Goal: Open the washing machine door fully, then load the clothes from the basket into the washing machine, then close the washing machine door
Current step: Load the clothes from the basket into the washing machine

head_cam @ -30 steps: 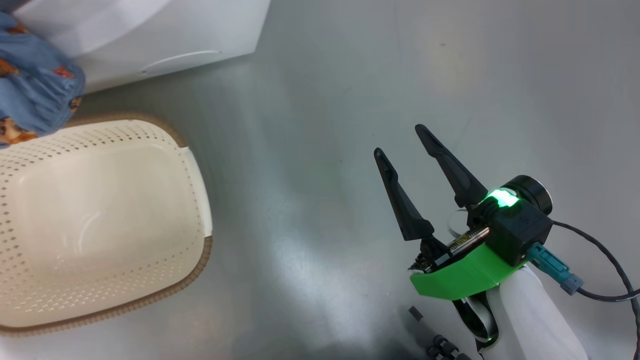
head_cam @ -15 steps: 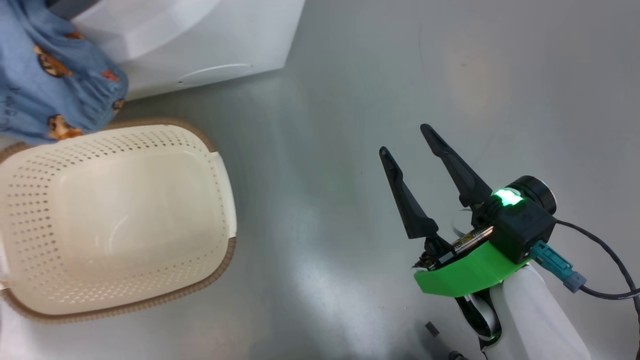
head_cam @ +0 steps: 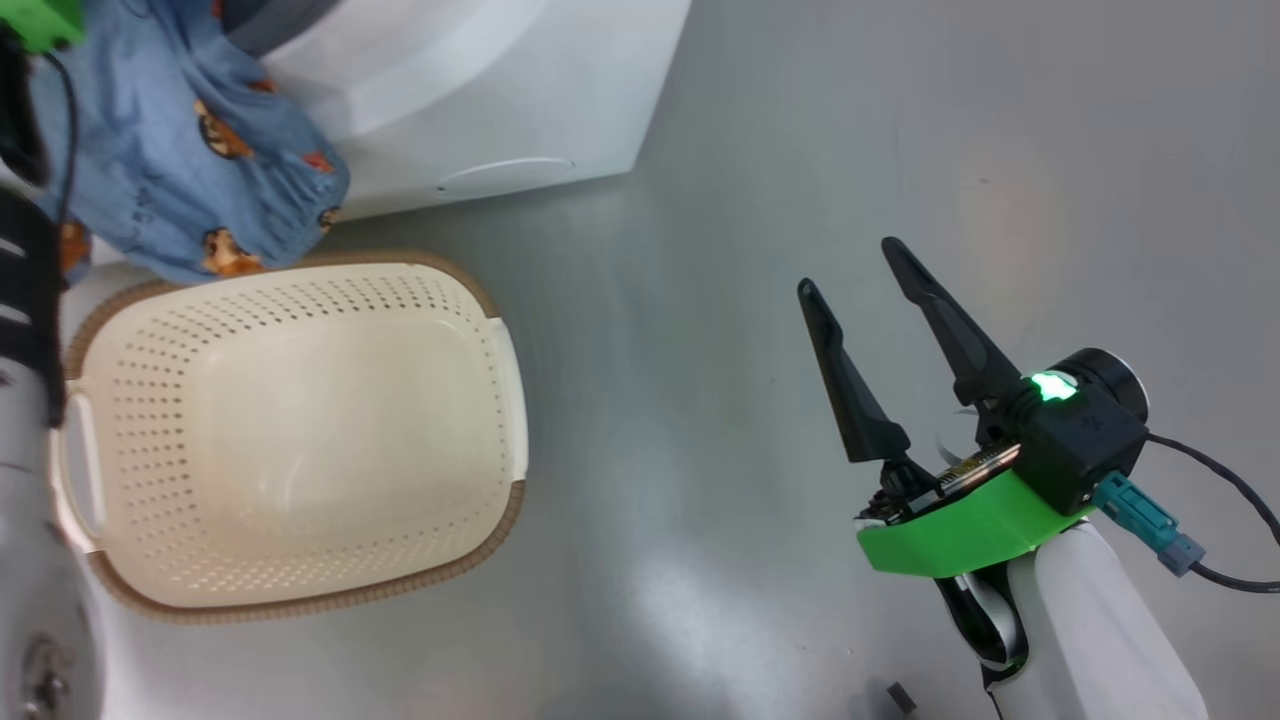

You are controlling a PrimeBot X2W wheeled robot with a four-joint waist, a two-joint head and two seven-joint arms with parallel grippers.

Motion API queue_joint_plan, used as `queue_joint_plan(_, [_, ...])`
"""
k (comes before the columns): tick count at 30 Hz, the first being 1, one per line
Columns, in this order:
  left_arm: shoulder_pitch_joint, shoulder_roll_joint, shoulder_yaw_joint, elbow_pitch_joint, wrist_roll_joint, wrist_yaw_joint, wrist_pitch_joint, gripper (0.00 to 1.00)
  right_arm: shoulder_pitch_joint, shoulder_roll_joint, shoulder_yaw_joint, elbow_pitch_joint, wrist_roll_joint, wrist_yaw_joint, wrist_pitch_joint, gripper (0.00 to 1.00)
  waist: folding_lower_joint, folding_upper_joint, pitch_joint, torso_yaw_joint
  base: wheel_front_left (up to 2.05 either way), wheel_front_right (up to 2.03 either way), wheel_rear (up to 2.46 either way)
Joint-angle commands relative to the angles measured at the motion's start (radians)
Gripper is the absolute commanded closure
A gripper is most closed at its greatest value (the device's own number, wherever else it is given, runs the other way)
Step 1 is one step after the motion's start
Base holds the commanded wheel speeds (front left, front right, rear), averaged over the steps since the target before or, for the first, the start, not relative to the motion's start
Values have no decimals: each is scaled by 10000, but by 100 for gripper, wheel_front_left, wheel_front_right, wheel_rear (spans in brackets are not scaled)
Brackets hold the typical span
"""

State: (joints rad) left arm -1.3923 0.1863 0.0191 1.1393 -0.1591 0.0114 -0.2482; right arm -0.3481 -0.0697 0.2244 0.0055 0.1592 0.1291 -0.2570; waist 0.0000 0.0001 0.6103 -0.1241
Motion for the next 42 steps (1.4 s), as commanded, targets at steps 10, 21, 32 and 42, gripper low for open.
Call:
queue_joint_plan(10, [2024,-119,203,-2129,-370,-219,-133,0,486,-78,-294,-260,-100,16,-48,0,0,-1,-618,671,0,0,0])
queue_joint_plan(21, [4865,-617,316,-4845,-600,-510,-134,0,761,-216,-582,-330,-153,16,-48,0,0,-1,-980,1069,0,0,0])
queue_joint_plan(32, [7901,-1063,305,-7749,-787,-682,-135,0,945,-365,-635,-311,-98,16,-48,0,0,-1,-1332,1282,0,0,0])
queue_joint_plan(42, [10087,-1259,403,-9462,-838,-697,-135,0,1180,-481,-760,-296,-99,16,-48,0,0,-1,-1580,1509,0,0,0])
